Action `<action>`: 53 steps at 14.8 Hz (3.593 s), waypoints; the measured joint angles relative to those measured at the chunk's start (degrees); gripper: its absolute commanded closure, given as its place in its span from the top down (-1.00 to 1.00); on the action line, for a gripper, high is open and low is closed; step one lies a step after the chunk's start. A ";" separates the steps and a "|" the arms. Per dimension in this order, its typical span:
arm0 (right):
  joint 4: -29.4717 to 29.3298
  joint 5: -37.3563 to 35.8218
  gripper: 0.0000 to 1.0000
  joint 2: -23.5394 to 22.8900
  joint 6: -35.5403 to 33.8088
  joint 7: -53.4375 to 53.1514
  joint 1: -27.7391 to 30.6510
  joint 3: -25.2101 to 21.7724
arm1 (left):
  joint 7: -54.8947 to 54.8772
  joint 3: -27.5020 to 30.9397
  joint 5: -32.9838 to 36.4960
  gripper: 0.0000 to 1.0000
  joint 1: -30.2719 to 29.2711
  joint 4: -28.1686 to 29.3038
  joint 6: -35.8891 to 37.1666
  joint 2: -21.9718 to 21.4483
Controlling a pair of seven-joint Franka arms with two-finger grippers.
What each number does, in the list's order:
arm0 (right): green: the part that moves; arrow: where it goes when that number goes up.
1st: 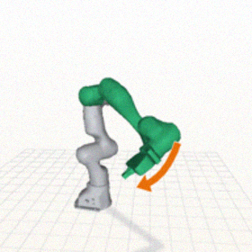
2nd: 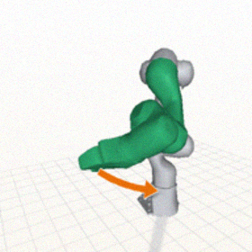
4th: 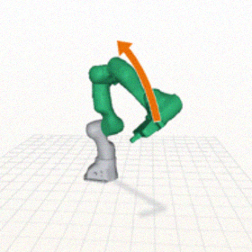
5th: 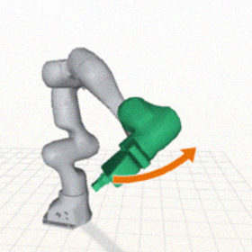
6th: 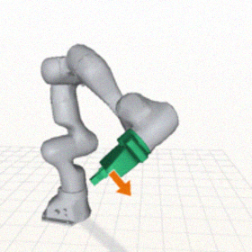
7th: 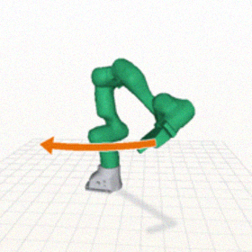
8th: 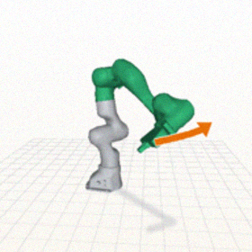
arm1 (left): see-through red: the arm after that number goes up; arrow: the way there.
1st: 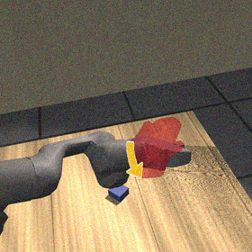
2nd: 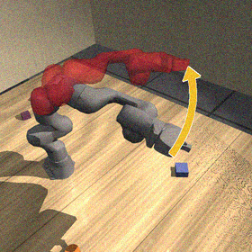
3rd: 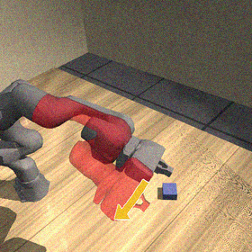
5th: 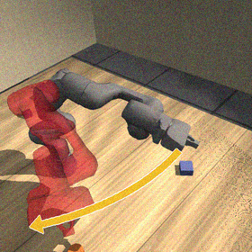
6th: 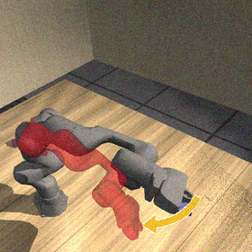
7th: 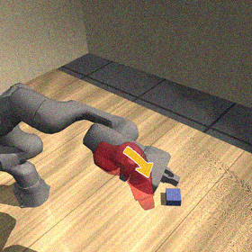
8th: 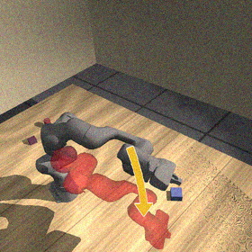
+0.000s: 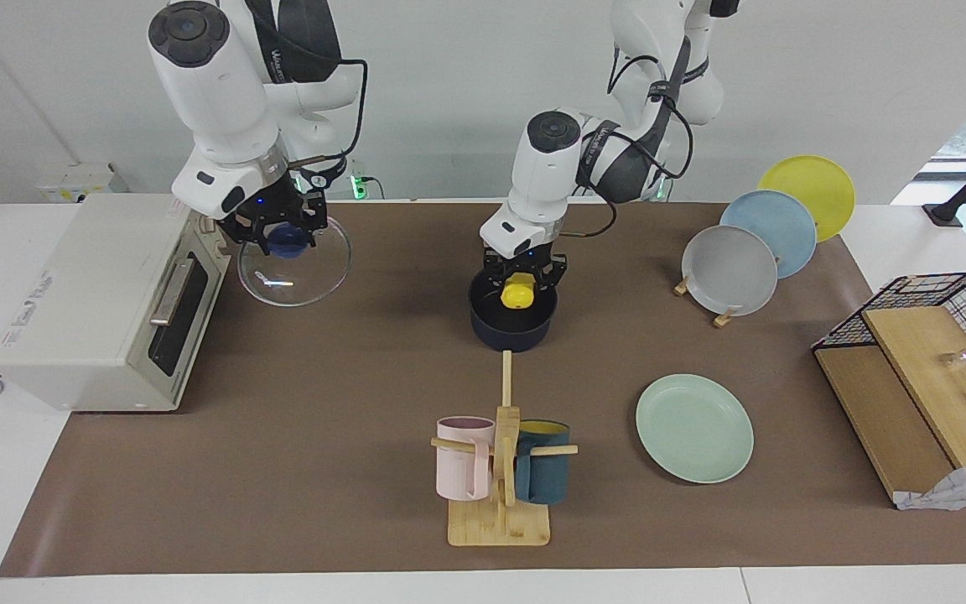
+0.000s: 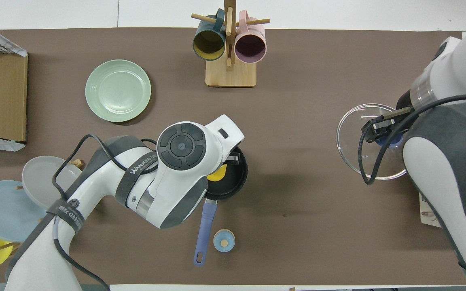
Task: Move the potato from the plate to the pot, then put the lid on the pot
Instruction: 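Carry the potato over the pot while the right gripper grasps the lid, then lower the potato into the black pot and open the left gripper, then withdraw the left gripper while the right gripper carries the lid over the pot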
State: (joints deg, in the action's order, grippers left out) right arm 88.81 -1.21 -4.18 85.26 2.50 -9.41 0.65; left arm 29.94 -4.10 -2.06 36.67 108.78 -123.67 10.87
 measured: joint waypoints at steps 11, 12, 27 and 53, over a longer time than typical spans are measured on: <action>0.01 0.00 -1.00 -0.96 0.15 0.00 -0.24 -0.01 | 0.01 0.04 0.01 -1.00 0.58 2.87 -3.37 2.70; 0.01 0.00 -1.00 -0.96 0.27 0.00 -0.26 0.03 | 0.01 0.03 0.00 -1.00 0.61 3.08 -3.47 2.72; 0.01 0.00 -1.00 -0.96 0.44 0.00 -0.65 0.09 | 1.34 0.06 0.67 -1.00 2.81 8.12 -7.12 3.72; 1.73 2.33 -1.00 -6.93 14.64 -28.84 -21.80 1.01 | -21.50 2.20 0.97 1.00 -26.28 -13.92 21.70 -11.32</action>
State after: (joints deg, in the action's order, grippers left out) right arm 90.54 1.12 -11.10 99.90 -26.34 -31.22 1.66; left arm 8.45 -1.90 -1.09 10.39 94.86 -101.96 -0.44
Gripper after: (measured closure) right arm 0.344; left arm 0.000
